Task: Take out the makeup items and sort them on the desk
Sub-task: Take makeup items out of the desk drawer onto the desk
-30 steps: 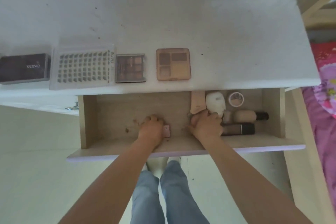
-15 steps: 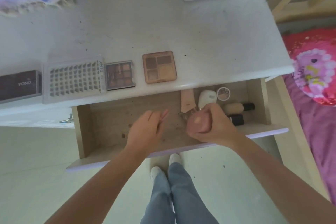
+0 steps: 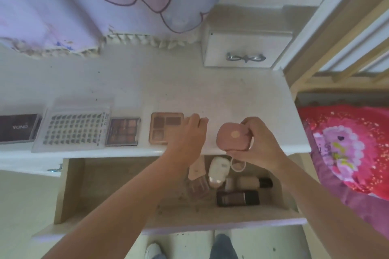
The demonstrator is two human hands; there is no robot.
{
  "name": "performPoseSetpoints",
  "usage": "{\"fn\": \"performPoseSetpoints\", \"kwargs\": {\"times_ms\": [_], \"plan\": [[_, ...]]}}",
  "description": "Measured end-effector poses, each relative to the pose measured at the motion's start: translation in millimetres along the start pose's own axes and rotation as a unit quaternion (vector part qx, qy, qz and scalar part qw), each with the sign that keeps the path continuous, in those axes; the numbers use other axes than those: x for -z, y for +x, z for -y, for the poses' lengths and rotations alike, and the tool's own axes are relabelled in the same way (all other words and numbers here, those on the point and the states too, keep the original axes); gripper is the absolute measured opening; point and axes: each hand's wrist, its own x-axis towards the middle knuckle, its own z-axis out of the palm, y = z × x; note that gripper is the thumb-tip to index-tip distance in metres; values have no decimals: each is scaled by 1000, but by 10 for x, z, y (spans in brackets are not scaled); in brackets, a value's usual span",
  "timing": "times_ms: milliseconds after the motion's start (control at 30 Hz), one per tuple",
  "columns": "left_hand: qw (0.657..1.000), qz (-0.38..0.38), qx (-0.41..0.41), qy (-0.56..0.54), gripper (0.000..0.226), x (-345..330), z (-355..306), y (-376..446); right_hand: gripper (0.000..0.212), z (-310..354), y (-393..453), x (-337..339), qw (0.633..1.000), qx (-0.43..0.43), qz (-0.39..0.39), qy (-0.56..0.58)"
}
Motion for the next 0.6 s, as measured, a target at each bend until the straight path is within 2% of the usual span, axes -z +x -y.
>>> {"fn": "performPoseSetpoints", "kwargs": {"times_ms": [67, 100, 167, 267, 333, 500, 600], "plan": [[1000, 15, 5, 11, 59, 16, -35, 78, 53, -69, 127, 119, 999, 29, 0, 16], [999, 29, 4, 12, 56, 15, -62, 104, 49, -80, 182, 207, 999, 45, 14, -10], [998, 58, 0, -10, 47, -45, -115, 114, 42, -72, 278, 369, 991, 68, 62, -102], [998, 58, 8, -23, 40, -189, -179, 102, 44, 18, 469, 466, 954, 81, 134, -257], [997, 58, 15, -44, 39, -248, -192, 89, 47, 89, 610, 416, 936, 94, 155, -302], [991, 38, 45, -122, 35, -222, -180, 0, 81, -5, 758, 240, 931, 152, 139, -303], [992, 52, 82, -86, 44, -163, -97, -31, 83, -130, 655, 186, 955, 146, 156, -204]]}}
